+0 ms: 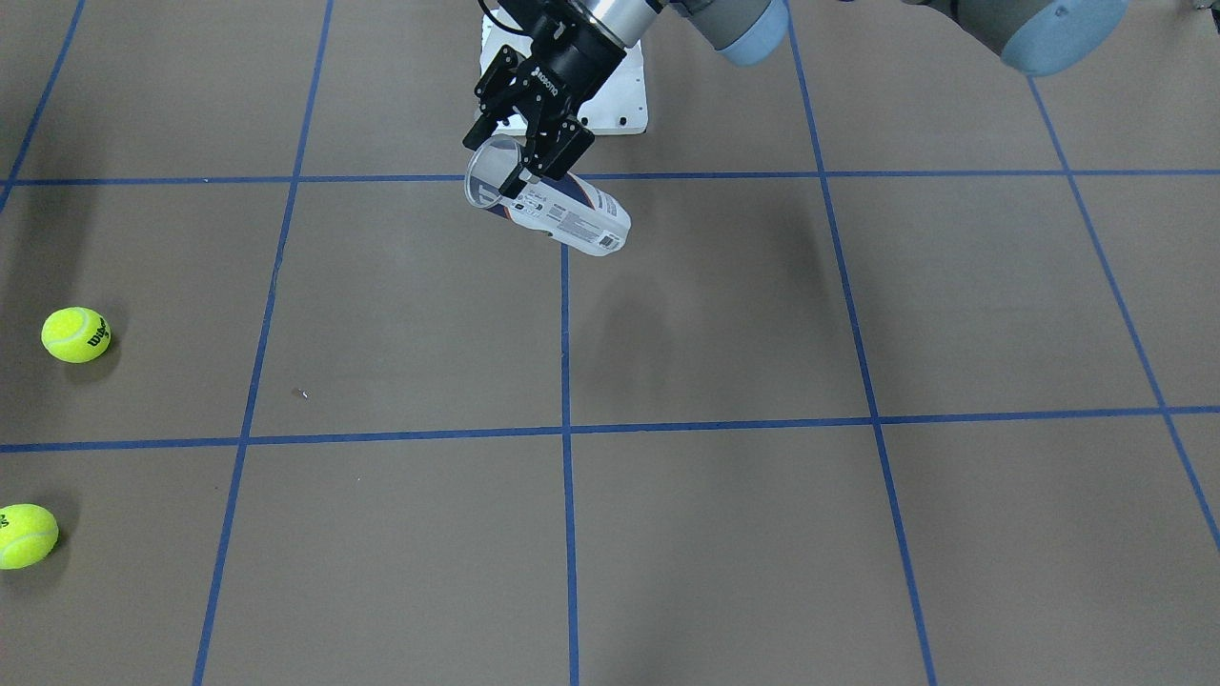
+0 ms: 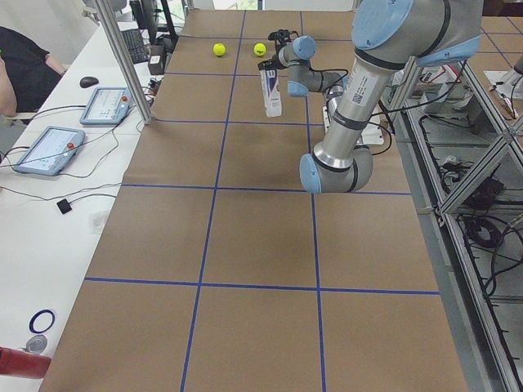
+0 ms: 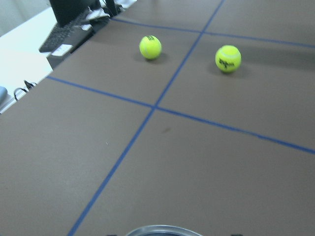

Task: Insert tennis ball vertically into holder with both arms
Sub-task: 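Lift the can with the left gripper and rotate it upright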

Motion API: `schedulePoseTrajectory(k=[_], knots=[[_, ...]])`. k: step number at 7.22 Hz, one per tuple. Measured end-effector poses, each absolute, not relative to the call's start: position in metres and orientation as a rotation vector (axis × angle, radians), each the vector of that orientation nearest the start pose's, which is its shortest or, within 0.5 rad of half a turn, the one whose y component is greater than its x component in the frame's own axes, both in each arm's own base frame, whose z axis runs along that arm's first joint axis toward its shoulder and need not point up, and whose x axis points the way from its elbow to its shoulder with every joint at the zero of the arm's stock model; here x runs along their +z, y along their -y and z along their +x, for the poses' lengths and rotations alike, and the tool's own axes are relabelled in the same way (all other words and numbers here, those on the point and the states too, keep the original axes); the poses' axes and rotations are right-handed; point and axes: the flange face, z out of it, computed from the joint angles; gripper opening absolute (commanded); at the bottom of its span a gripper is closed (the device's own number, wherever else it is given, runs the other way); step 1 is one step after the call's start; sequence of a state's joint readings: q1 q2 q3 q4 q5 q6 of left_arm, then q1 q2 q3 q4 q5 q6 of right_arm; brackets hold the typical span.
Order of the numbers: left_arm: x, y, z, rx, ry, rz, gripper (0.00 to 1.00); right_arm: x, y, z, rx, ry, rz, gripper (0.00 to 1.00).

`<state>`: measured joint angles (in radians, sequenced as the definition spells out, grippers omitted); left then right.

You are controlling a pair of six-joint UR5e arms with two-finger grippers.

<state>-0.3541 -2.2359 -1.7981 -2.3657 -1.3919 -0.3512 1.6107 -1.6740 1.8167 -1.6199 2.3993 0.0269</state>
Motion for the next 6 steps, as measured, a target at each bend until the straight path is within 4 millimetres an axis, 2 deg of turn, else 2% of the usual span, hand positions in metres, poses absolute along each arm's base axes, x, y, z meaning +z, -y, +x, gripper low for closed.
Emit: schedulePoseTrajectory(k=[3,6], knots=[[0.113,0.368,0.517,0.174,-1.244,1.432,0.44,0.582,0.448,0.078,0.022,0.827,0.102,0.99],[0.126,0.377,0.512,0.063,-1.251,1.464,0.44,0.581,0.449,0.078,0.024,0.827,0.103,0.99]])
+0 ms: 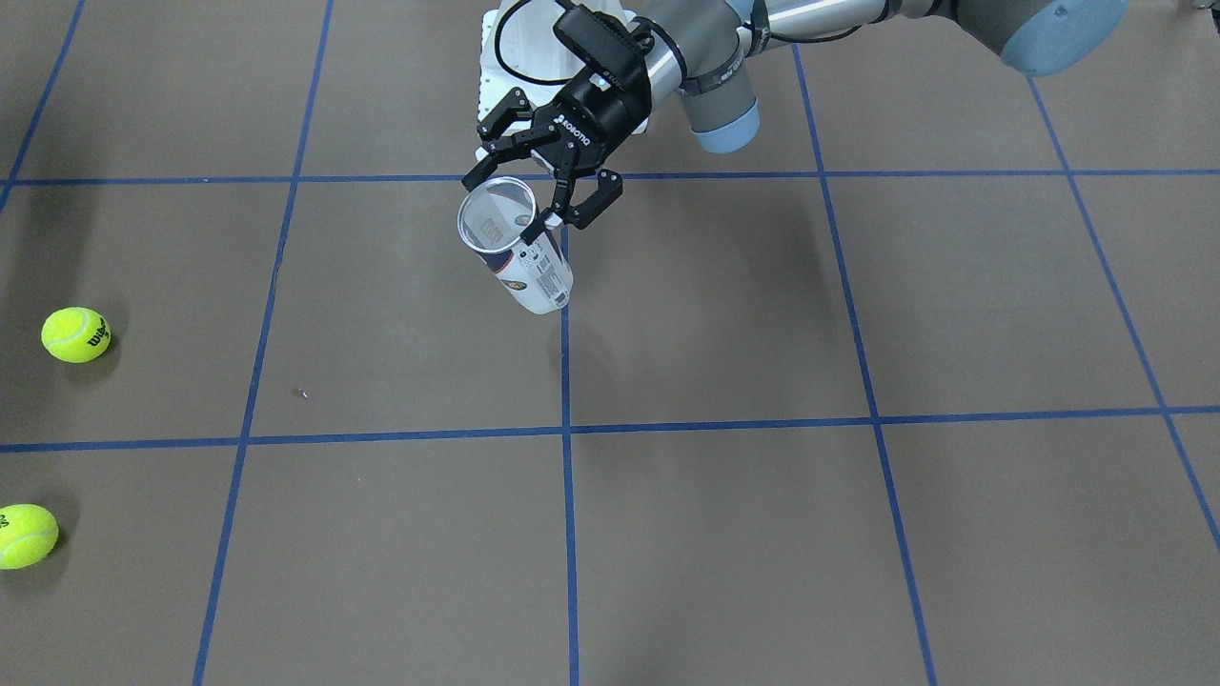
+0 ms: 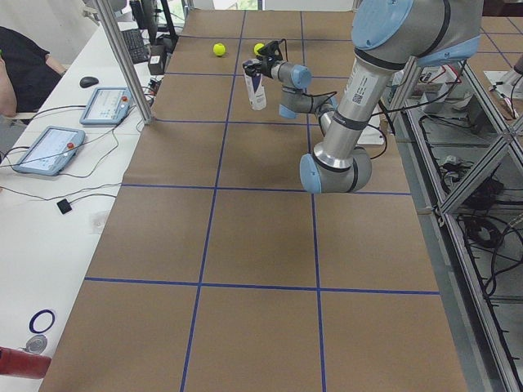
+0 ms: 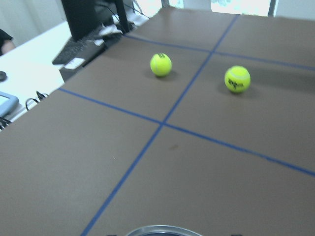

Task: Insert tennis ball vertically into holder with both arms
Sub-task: 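Lift the can with the left gripper and rotate it upright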

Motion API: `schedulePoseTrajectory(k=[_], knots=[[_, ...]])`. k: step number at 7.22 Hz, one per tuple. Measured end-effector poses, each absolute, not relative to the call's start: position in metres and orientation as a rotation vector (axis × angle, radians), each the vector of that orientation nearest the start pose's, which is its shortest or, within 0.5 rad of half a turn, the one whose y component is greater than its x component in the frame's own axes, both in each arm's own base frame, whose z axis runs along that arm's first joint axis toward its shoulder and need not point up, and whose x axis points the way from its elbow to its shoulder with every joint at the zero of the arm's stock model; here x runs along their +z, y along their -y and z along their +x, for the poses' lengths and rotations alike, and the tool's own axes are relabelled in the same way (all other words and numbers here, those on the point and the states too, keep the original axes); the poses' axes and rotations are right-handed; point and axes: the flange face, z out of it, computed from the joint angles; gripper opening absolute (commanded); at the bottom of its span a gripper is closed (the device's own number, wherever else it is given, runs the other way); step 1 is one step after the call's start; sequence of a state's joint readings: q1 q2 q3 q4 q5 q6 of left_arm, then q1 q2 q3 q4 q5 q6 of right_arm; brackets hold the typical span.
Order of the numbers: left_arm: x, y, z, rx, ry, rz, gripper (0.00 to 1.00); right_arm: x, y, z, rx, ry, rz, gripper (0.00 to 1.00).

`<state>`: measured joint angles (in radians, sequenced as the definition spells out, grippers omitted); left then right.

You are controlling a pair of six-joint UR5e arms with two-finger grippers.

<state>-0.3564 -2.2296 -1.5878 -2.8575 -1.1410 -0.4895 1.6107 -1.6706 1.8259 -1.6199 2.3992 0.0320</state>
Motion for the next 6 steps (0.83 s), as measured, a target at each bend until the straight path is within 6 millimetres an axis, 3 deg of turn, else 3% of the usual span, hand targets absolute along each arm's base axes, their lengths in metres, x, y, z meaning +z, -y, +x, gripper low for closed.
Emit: schedulePoseTrajectory(k=[4,6], knots=[[0.172,0.395,0.523,-0.049,-1.179,1.498,0.44,0.579,0.449,0.078,0.024,0.827,0.107,0.99],[0.18,0.4,0.518,-0.127,-1.164,1.529,0.44,0.578,0.45,0.078,0.025,0.827,0.107,0.99]])
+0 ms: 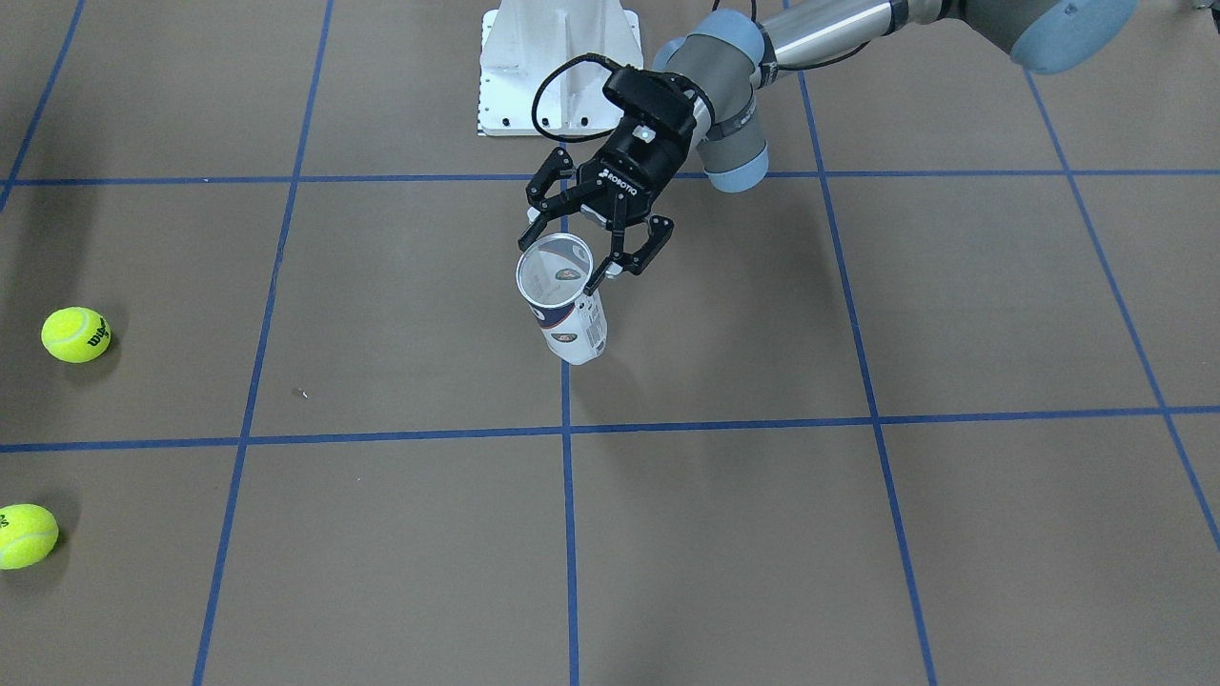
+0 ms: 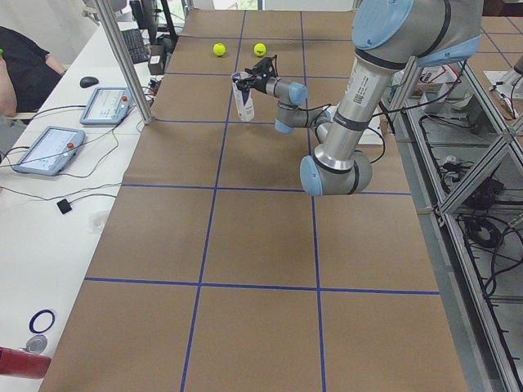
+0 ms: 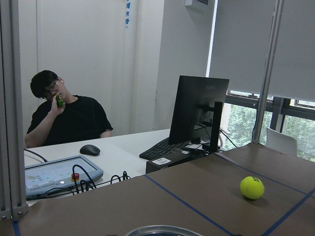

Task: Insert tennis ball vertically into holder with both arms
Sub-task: 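Lift the can with the left gripper and rotate it upright, then lower the upright can onto the table with the left gripper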

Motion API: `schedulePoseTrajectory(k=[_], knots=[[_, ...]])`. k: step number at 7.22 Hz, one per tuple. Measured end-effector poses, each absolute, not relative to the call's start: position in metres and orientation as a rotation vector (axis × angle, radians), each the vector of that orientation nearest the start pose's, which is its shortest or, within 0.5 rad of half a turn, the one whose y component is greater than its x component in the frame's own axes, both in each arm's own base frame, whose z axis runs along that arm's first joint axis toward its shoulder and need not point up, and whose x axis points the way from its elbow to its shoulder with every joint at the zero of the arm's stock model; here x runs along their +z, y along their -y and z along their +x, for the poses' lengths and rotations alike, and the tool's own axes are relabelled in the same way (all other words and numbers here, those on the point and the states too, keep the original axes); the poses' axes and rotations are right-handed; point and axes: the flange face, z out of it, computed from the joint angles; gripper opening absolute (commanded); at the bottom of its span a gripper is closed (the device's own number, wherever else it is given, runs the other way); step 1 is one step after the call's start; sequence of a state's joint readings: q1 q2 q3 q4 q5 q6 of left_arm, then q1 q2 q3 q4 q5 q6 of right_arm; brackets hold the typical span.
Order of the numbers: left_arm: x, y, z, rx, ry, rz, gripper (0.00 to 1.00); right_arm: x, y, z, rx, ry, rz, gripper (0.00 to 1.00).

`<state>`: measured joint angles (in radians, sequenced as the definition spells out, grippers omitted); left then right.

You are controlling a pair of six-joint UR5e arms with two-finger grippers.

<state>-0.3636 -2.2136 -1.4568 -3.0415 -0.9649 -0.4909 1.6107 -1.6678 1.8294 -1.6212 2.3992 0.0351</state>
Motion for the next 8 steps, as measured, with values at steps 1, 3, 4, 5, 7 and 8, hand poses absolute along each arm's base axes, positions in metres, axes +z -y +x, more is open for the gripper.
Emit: schedulePoseTrajectory(k=[1,3,4,5,7,8], knots=[[0.185,0.402,0.516,-0.16,-1.157,1.539,0.44,0.578,0.451,0.078,0.024,0.827,0.108,0.99],[0.209,0.407,0.524,-0.222,-1.142,1.55,0.44,0.576,0.452,0.078,0.024,0.827,0.11,0.99],[0.216,0.408,0.526,-0.241,-1.151,1.553,0.44,0.576,0.452,0.078,0.023,0.827,0.112,0.99],[0.219,0.407,0.526,-0.254,-1.163,1.557,0.44,0.575,0.452,0.078,0.022,0.827,0.112,0.99],[0.225,0.406,0.525,-0.267,-1.18,1.562,0.44,0.575,0.453,0.078,0.022,0.827,0.113,0.99],[0.226,0.406,0.525,-0.268,-1.181,1.563,0.47,0.574,0.453,0.078,0.021,0.826,0.114,0.99]])
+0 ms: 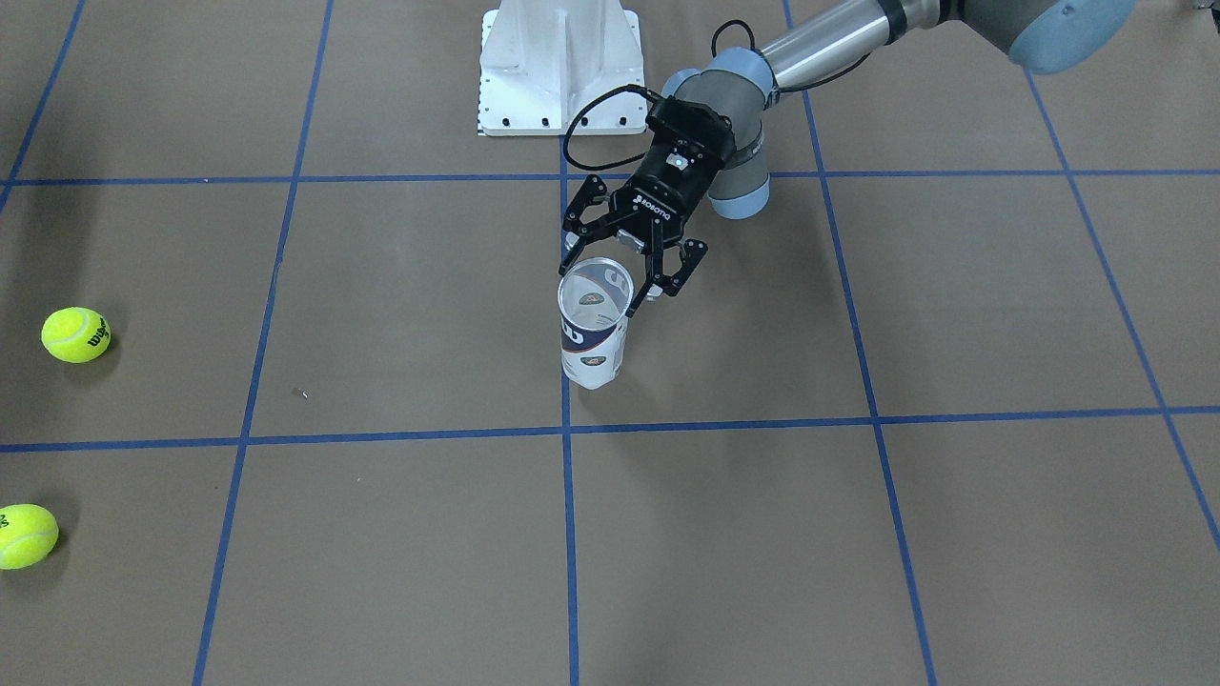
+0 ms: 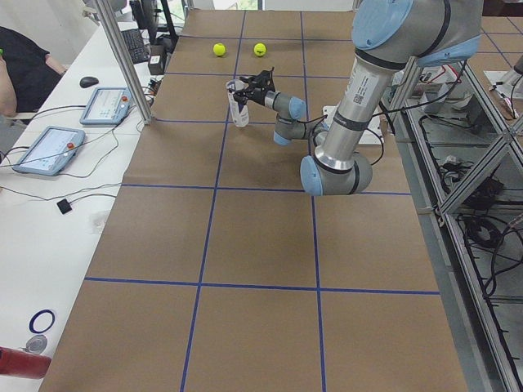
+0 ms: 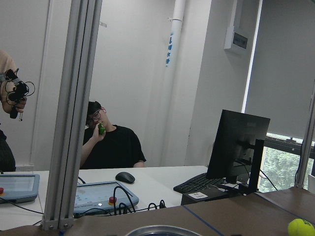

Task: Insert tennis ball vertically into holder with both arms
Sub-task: 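Lower the upright can onto the table with the left gripper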

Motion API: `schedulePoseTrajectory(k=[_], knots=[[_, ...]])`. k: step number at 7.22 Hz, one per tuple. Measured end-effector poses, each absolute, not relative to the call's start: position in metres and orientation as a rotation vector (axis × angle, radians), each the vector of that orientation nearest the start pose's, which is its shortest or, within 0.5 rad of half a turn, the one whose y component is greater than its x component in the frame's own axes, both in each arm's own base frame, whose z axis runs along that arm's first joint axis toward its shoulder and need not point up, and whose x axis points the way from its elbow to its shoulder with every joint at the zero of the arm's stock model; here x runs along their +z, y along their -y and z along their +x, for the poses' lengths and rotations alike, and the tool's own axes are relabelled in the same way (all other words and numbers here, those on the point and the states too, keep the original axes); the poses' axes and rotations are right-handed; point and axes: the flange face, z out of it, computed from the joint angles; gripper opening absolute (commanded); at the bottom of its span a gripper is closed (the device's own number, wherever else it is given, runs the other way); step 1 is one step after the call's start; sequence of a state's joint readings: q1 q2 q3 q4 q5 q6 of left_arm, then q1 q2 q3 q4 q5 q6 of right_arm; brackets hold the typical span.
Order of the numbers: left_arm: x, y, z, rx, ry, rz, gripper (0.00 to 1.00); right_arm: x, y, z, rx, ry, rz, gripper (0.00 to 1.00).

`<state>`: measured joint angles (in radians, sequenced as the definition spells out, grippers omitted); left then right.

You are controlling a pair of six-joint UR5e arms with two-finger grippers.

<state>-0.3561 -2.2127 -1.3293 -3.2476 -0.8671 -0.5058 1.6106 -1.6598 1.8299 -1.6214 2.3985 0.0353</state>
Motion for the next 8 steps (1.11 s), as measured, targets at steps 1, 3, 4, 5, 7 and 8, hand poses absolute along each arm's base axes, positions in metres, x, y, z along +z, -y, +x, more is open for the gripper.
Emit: schedulePoseTrajectory(k=[1,3,4,5,7,8], knots=[[0.228,0.406,0.525,-0.266,-1.18,1.562,0.47,0.574,0.454,0.078,0.021,0.826,0.115,0.99],[0.231,0.407,0.526,-0.263,-1.174,1.561,0.47,0.574,0.454,0.078,0.021,0.826,0.116,0.99],[0.233,0.407,0.526,-0.261,-1.171,1.56,0.47,0.574,0.454,0.078,0.021,0.826,0.115,0.99],[0.236,0.406,0.527,-0.256,-1.169,1.557,0.47,0.575,0.454,0.078,0.022,0.826,0.114,0.99],[0.242,0.404,0.529,-0.249,-1.164,1.551,0.48,0.576,0.454,0.078,0.022,0.826,0.112,0.99],[0.243,0.403,0.53,-0.249,-1.165,1.55,0.48,0.576,0.454,0.078,0.022,0.826,0.112,0.99]])
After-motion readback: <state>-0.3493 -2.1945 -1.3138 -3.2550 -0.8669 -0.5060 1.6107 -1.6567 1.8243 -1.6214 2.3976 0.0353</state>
